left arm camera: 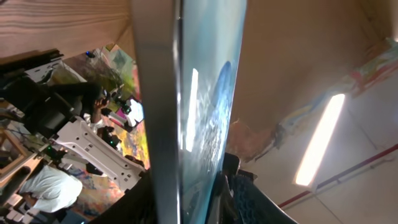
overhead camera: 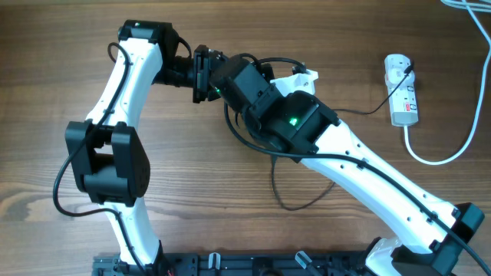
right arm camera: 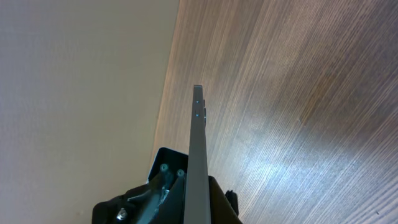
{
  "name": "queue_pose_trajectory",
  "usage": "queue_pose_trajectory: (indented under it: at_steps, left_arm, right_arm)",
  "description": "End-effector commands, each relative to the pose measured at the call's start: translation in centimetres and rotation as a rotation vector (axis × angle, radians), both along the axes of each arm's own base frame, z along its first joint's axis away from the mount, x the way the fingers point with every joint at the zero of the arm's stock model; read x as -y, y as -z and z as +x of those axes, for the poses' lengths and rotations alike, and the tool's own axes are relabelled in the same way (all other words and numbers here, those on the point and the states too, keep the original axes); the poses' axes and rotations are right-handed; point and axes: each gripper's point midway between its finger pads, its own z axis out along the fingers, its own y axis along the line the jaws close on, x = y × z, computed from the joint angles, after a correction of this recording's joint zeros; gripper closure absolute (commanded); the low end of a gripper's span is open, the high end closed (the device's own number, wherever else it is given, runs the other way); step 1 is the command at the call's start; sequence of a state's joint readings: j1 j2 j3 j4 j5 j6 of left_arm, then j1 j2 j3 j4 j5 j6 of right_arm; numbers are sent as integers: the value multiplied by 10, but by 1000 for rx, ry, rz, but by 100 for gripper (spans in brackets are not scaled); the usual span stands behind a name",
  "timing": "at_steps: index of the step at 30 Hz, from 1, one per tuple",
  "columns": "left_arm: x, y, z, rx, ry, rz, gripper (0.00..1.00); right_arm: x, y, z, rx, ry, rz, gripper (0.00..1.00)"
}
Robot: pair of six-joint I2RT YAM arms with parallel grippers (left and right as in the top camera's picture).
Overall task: Plug charger to phone and switch on socket
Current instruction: 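Lift the cable plug with the right gripper, pointing it upward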
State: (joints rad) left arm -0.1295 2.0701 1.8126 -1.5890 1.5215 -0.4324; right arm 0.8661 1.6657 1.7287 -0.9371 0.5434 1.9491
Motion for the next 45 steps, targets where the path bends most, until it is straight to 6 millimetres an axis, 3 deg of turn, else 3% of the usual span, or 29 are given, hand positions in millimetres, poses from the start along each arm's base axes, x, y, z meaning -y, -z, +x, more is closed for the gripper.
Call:
queue_pose_trajectory:
  at_steps: [1, 5, 9, 10, 11, 13, 14, 15, 17, 19, 21, 24, 27, 29, 30, 32, 34, 37, 42, 45]
  left_arm:
    - [-1, -11, -2, 42, 0, 5, 60]
    - [-1, -11, -3, 42, 0, 6, 66]
    - [-1, -11, -3, 42, 0, 6, 85]
    - [-1, -11, -3, 42, 0, 6, 87]
    - [-1, -11, -2, 44, 0, 6, 91]
    - [-1, -10, 0, 74, 0, 2, 96]
    - [-1, -10, 2, 91, 0, -1, 96]
    - [-1, -9, 4, 126, 0, -5, 96]
    - [-1, -4, 12, 210, 1, 12, 96]
    - [-11, 21, 24, 311, 0, 151, 96]
    - [-34, 54, 36, 371, -6, 351, 96]
    - [-47, 56, 43, 494, -4, 357, 96]
    - [-70, 57, 56, 537, -55, 416, 96]
    - [-103, 66, 65, 550, -99, 543, 96]
    - [-123, 75, 64, 519, -108, 629, 96]
    - [-144, 90, 61, 480, -97, 747, 96]
    - [-157, 102, 58, 461, -73, 846, 96]
    - [-159, 104, 56, 454, -64, 866, 96]
    - [-159, 105, 56, 454, -64, 866, 96]
    - [-159, 105, 56, 452, -63, 866, 96]
  right_arm:
    - [3, -5, 3, 22, 30, 8, 96]
    - [1, -4, 3, 16, 22, 17, 96]
    - [0, -4, 2, 10, 16, 21, 92]
    - [0, -3, 2, 10, 15, 19, 75]
    - [0, -3, 2, 9, 14, 16, 51]
    - [2, -4, 2, 17, -10, -25, 24]
    - [5, -6, 3, 30, -31, -69, 17]
    - [11, -10, 3, 55, -79, -162, 1]
    - [26, -18, -3, 63, -161, -310, 0]
    - [50, -28, -13, 51, -299, -504, 0]
    - [78, -29, -24, -7, -523, -704, 0]
    - [98, -3, -33, -135, -832, -739, 0]
    - [118, 40, -44, -297, -898, -717, 0]
    - [114, 76, -51, -369, -919, -677, 0]
    - [108, 107, -59, -412, -947, -624, 1]
    - [95, 141, -68, -427, -1009, -549, 25]
    - [87, 179, -78, -471, -1067, -489, 34]
    - [88, 213, -88, -574, -1092, -493, 42]
    - [63, 252, -95, -626, -1159, -519, 41]
    - [63, 277, -95, -689, -1142, -511, 50]
